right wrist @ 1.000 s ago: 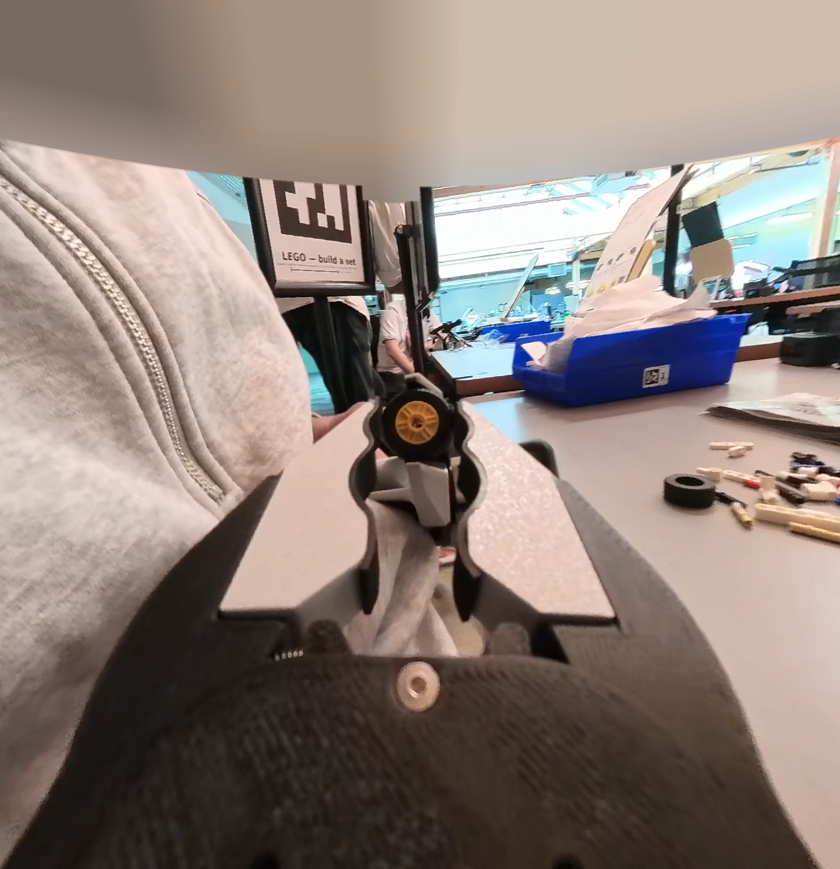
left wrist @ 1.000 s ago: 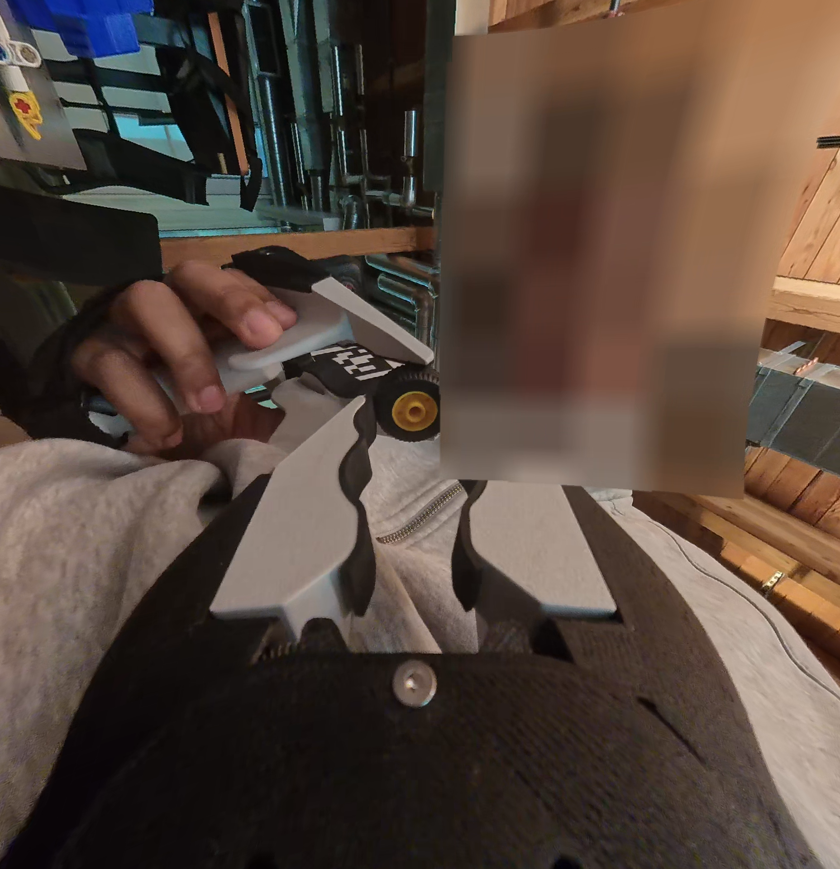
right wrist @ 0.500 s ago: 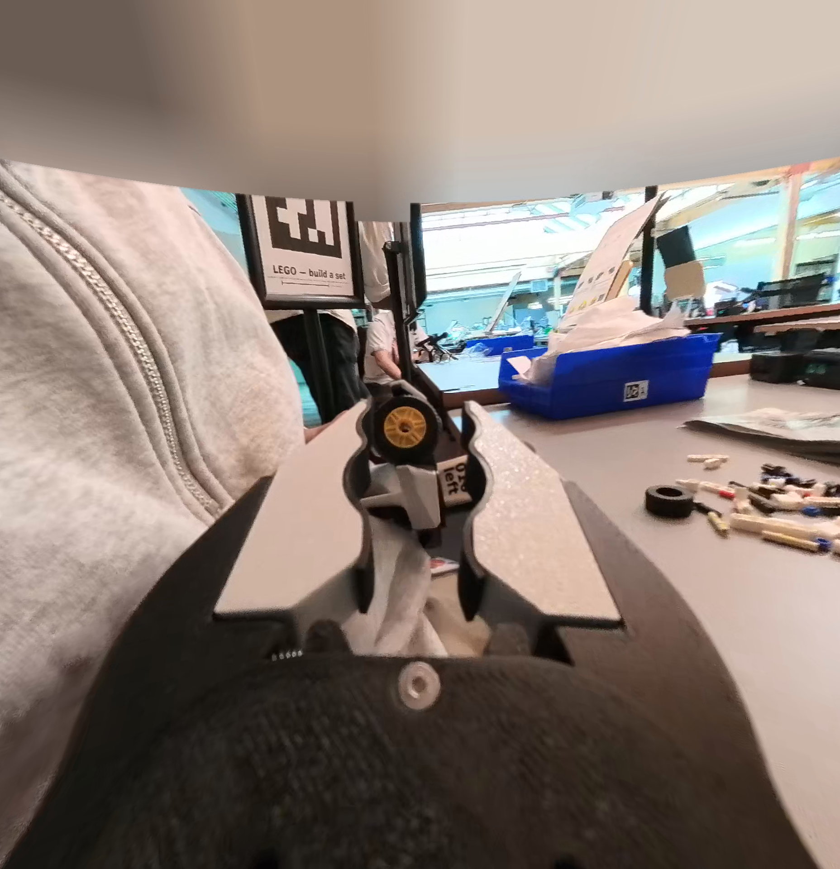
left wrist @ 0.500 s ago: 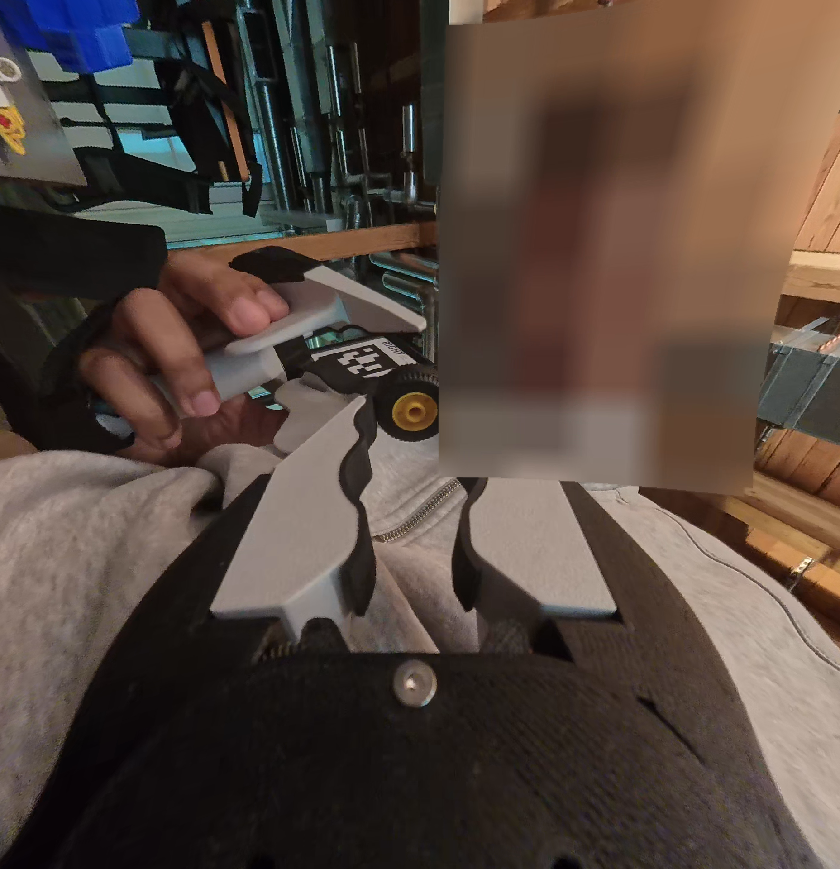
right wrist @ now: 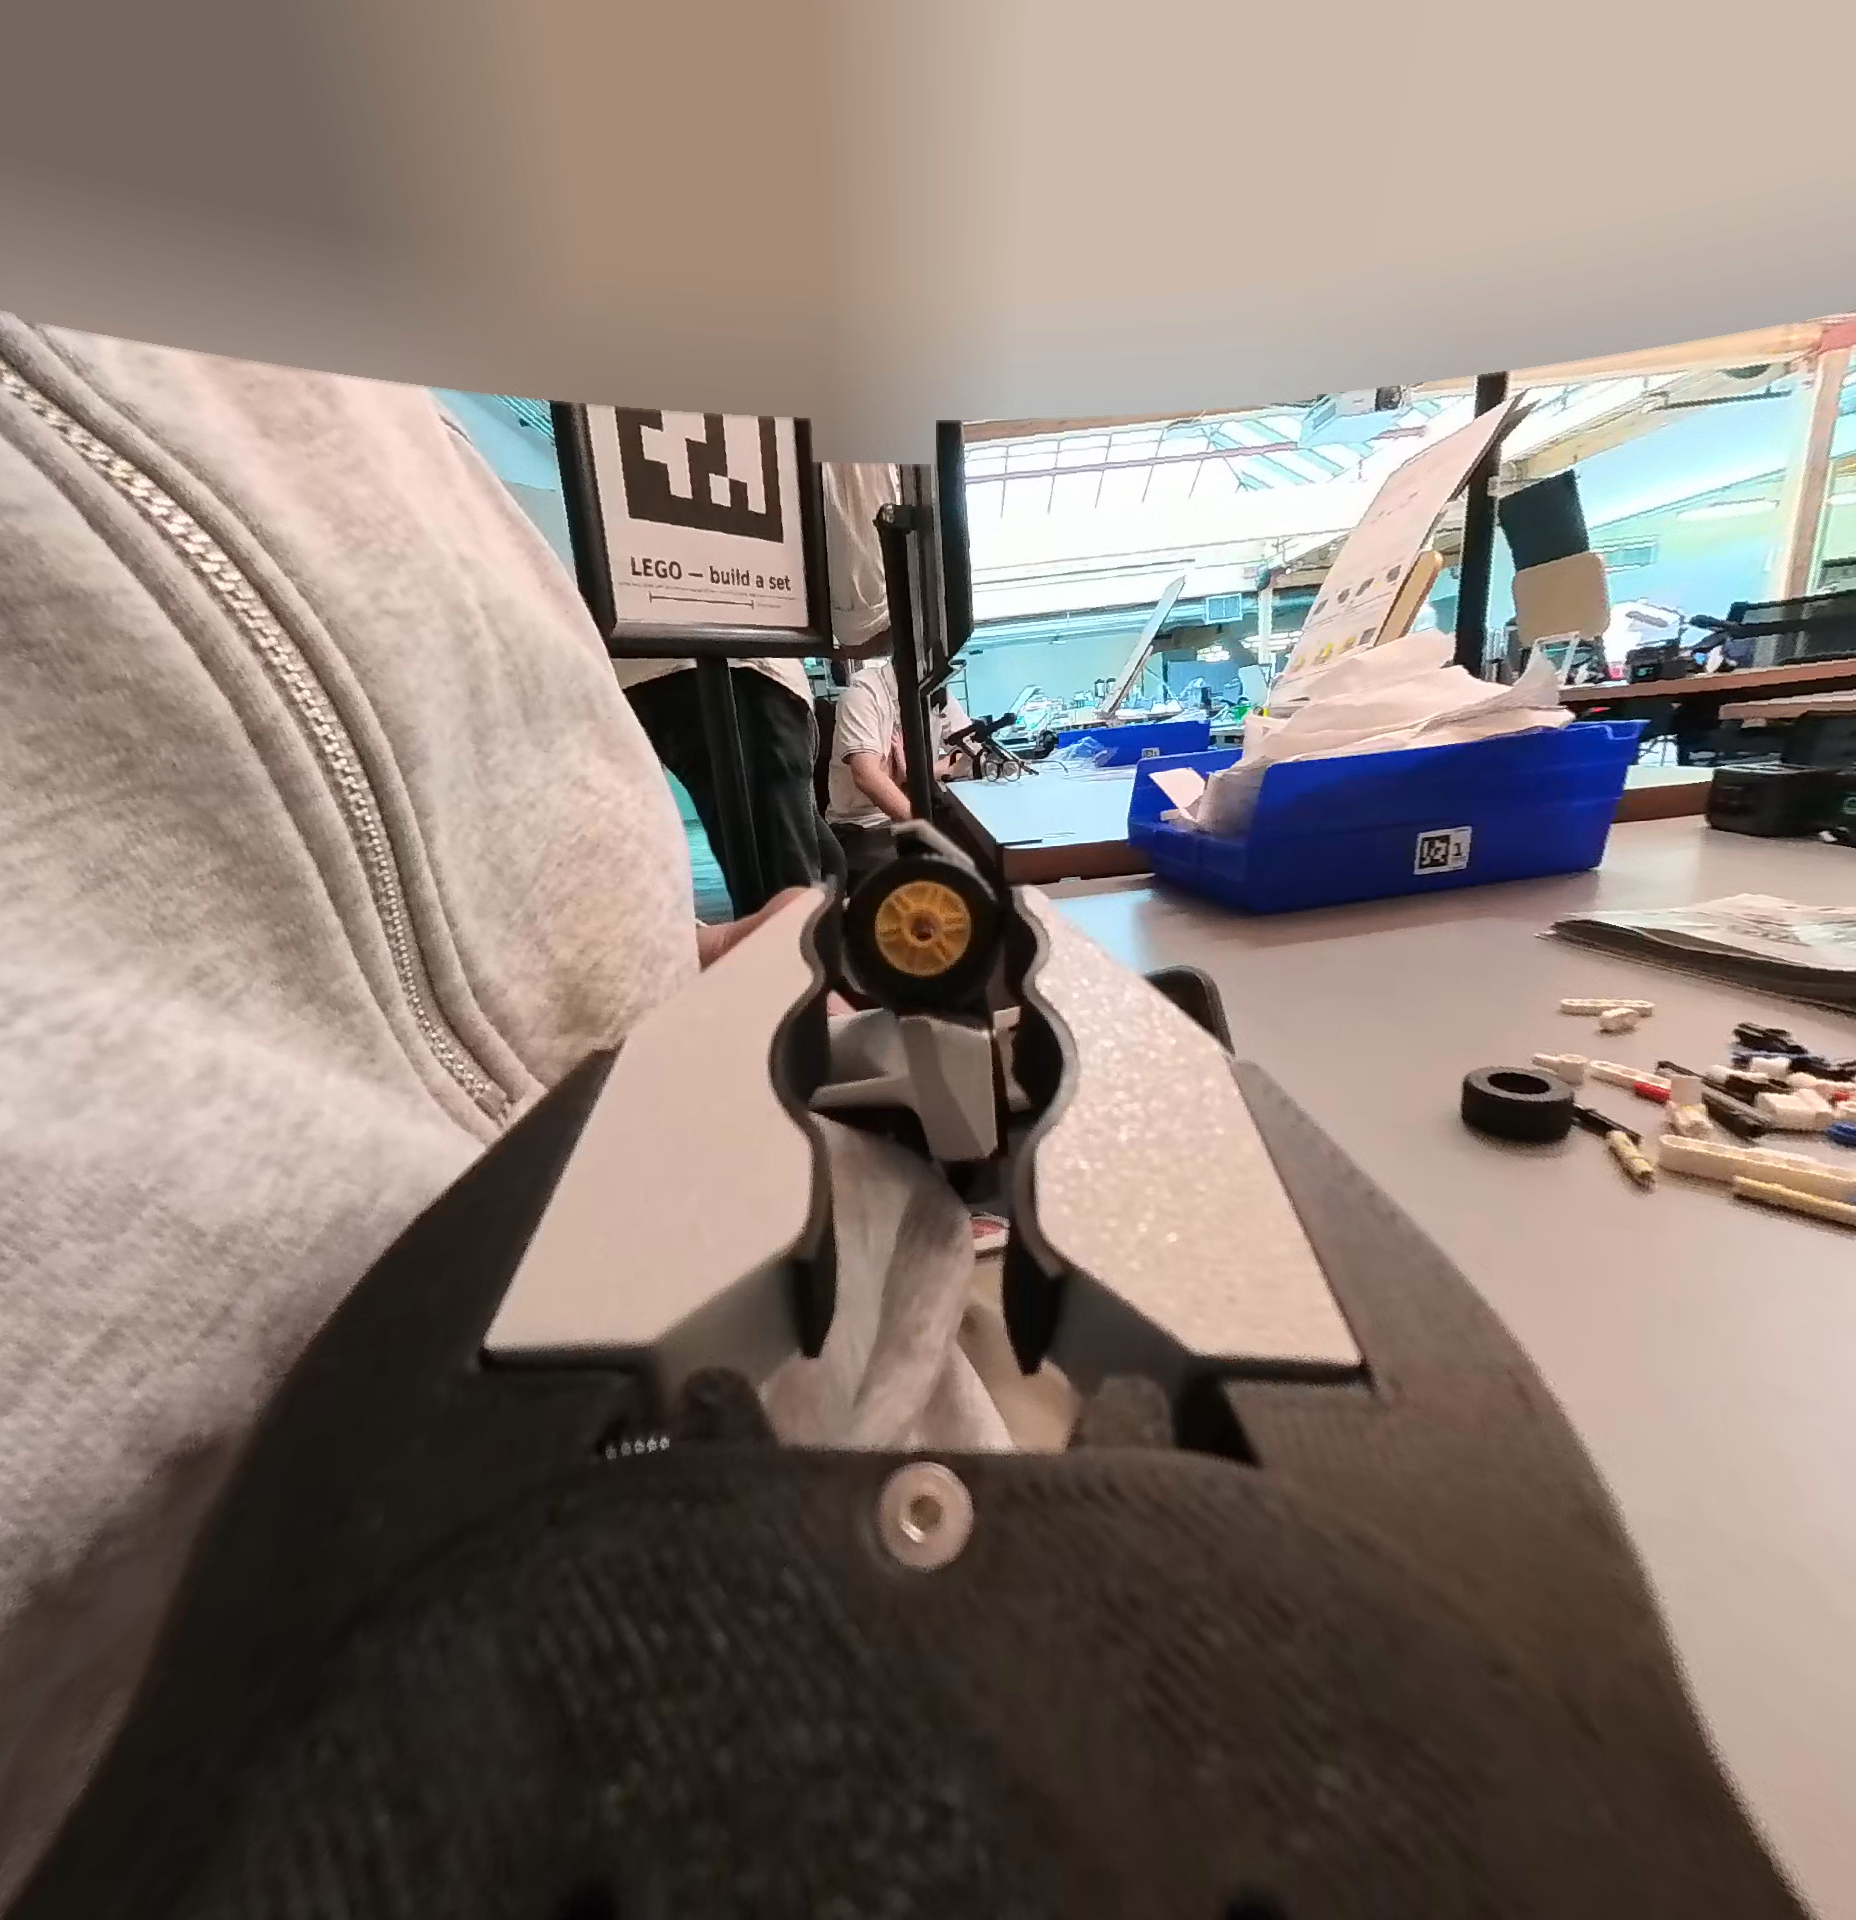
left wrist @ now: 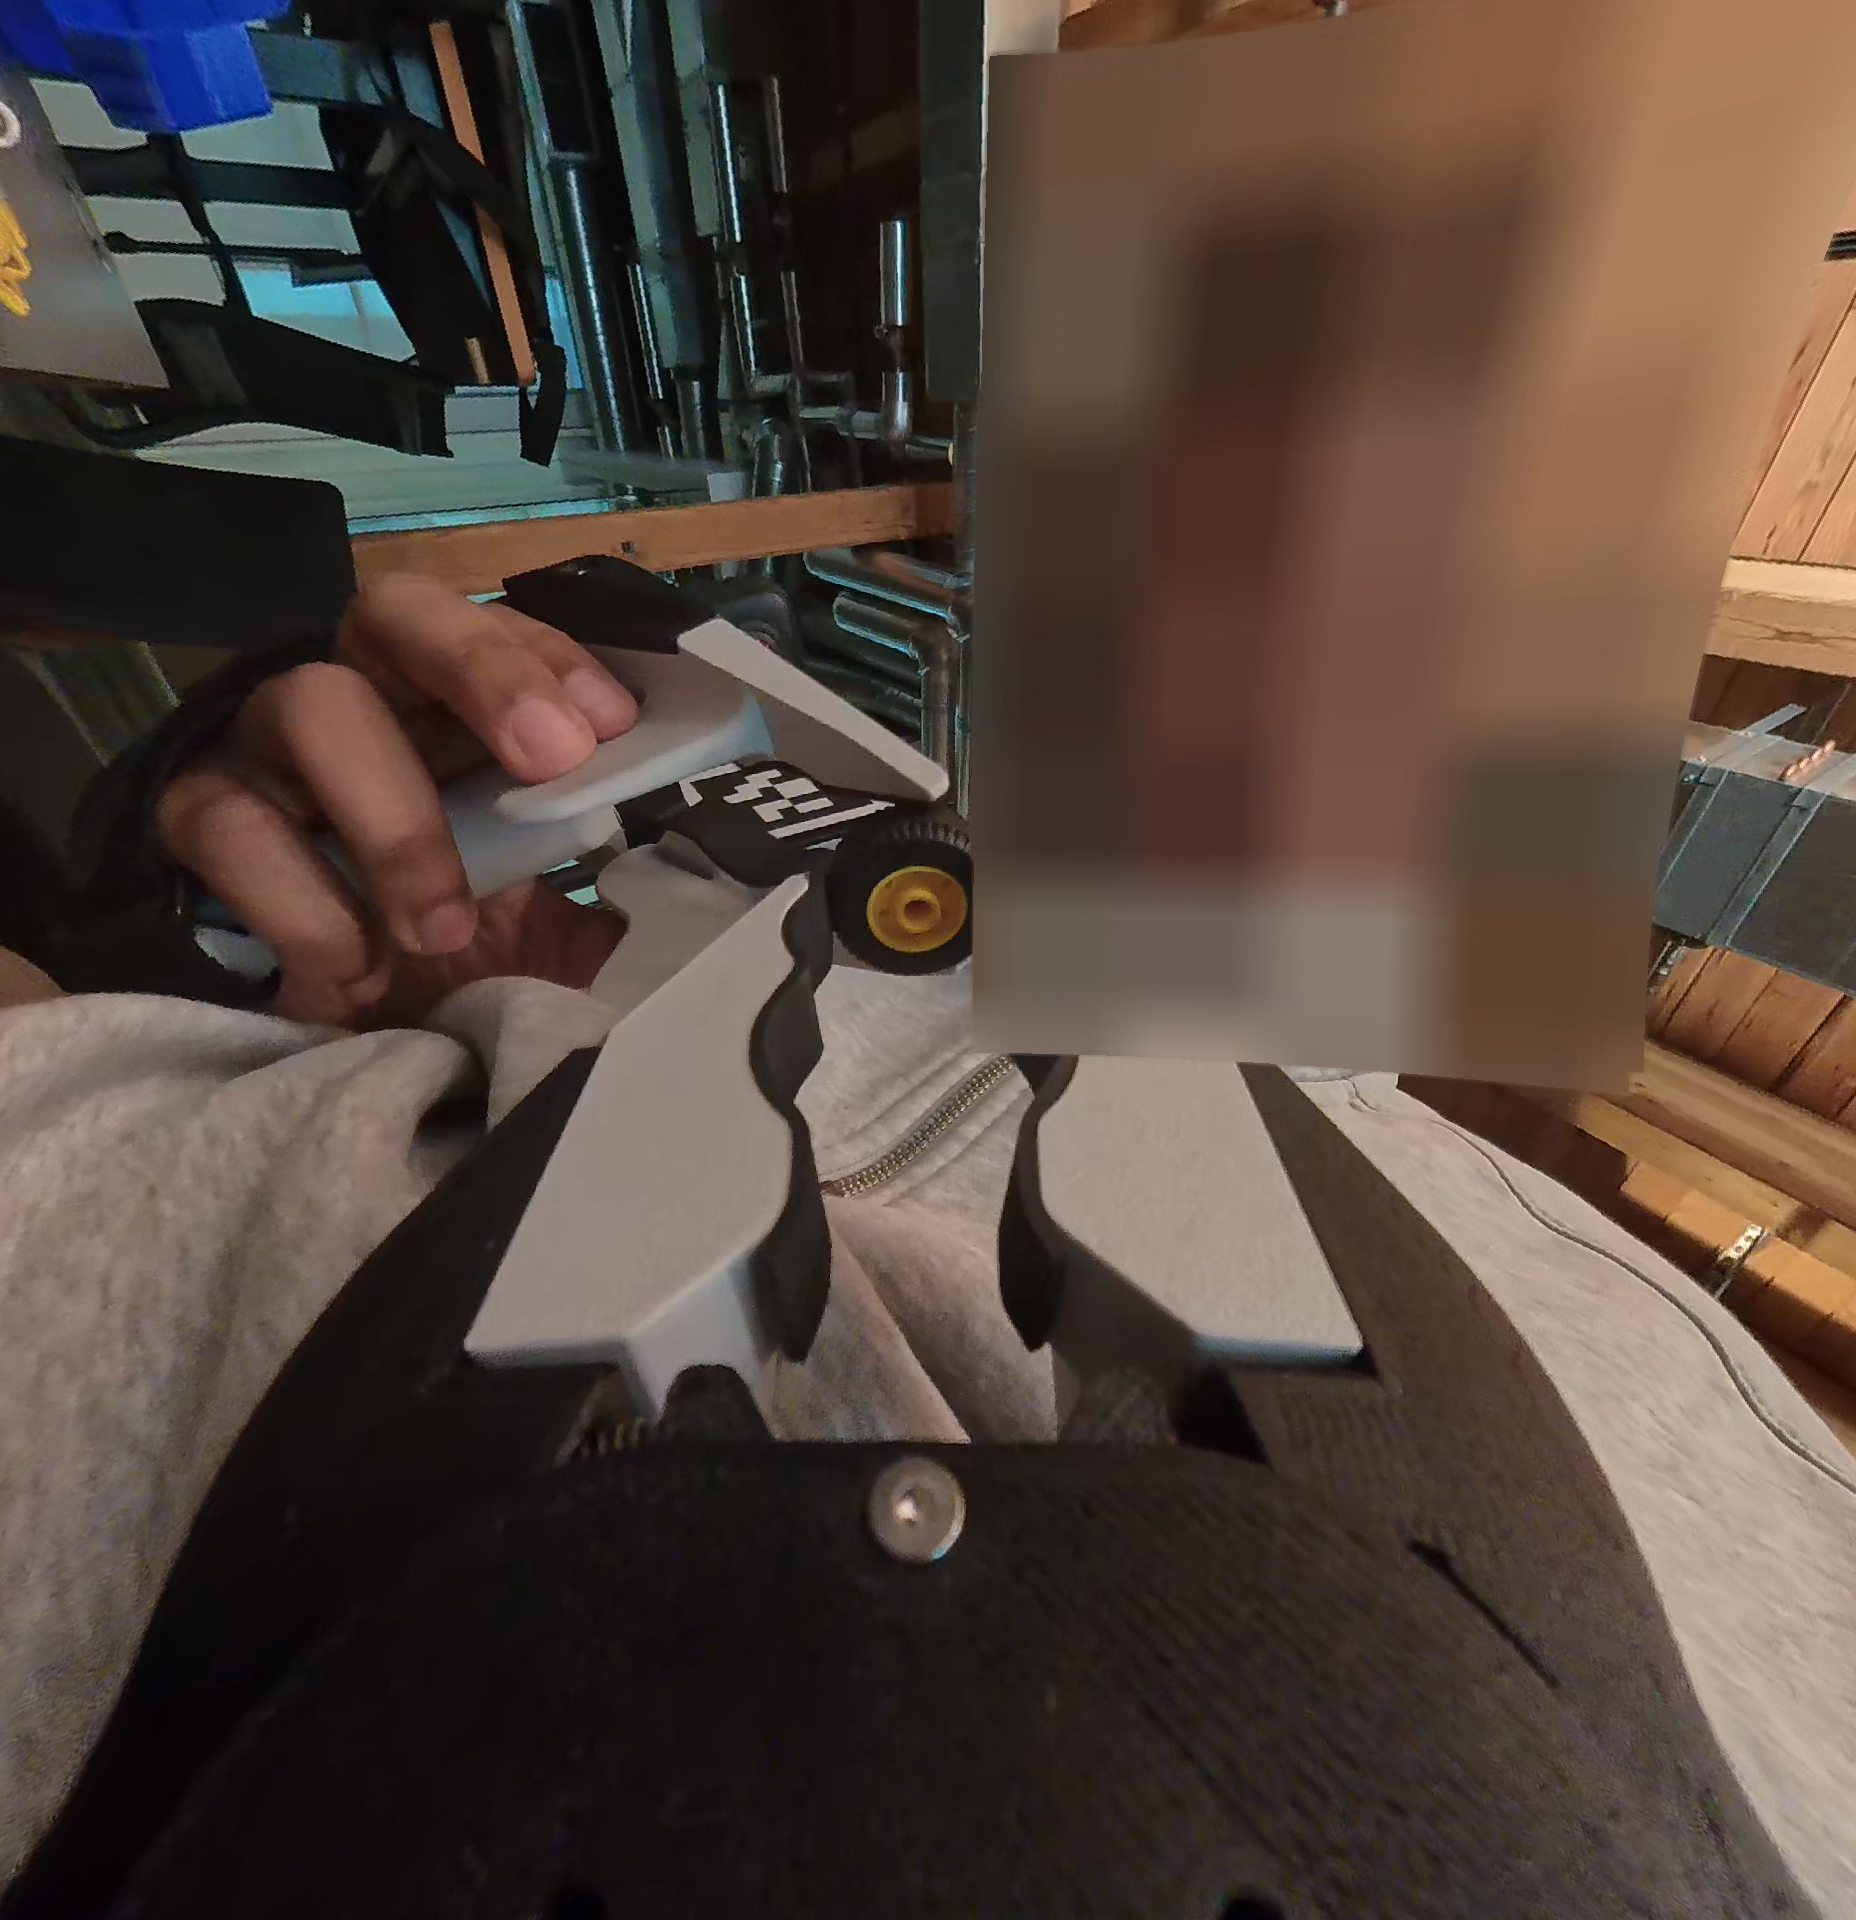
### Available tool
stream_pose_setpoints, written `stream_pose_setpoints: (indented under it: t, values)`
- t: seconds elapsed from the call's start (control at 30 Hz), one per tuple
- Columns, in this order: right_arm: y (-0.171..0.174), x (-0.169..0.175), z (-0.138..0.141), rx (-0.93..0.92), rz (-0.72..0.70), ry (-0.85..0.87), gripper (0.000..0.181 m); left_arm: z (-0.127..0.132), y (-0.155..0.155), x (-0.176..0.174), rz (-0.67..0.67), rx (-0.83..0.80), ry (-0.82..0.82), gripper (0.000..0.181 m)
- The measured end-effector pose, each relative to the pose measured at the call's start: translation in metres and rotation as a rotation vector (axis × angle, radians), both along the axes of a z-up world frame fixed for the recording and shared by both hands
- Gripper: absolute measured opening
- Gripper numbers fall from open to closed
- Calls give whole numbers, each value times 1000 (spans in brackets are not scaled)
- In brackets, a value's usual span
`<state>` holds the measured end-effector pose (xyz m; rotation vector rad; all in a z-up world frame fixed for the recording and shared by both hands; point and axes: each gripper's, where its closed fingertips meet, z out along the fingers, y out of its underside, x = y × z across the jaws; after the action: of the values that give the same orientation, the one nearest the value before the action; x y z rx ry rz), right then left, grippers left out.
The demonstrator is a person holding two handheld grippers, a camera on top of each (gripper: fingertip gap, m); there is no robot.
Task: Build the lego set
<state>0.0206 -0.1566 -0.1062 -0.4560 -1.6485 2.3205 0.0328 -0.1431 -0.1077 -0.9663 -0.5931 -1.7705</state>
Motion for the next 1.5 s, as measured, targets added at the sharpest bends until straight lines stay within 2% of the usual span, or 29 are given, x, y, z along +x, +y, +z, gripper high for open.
stream_pose_setpoints:
  t: [0.03, 0.67, 0.7, 0.73, 0.8, 0.87, 0.93, 1.1, 1.17, 1.23, 1.5]
  values:
    - [0, 0, 1, -6, -2, 3, 28, -1, 1, 1, -3, -7, 3, 31]
    - [1, 1, -2, 3, 35, -51, 17, -9, 3, 1, -13, -48, -27, 30]
    - [1, 1, -2, 8, 34, -50, 14, -11, 4, 1, -12, -56, -28, 30]
    - [0, 2, -2, 12, 38, -45, 3, -14, 5, 1, -8, -75, -28, 29]
    - [-1, 3, -1, 32, 22, -17, 2, -12, 4, 0, -3, -60, -31, 30]
    - [-1, 0, -1, 110, -37, 33, 3, -12, 4, -2, 9, -58, -35, 30]
    - [1, -4, 0, 148, -108, 61, 17, -11, 4, -3, 7, -52, -32, 30]
    - [4, 0, -4, 106, 16, -33, 25, -11, 6, 1, -2, -67, 1, 30]
    - [1, 2, -12, 152, 64, -69, 34, -10, 5, -1, 0, -61, -14, 30]
    - [3, 4, -14, 187, 60, -64, 28, -13, 6, 2, -10, -85, 3, 29]
    - [3, 14, -15, 223, 78, 0, 24, -19, 9, 14, -115, -125, -27, 30]
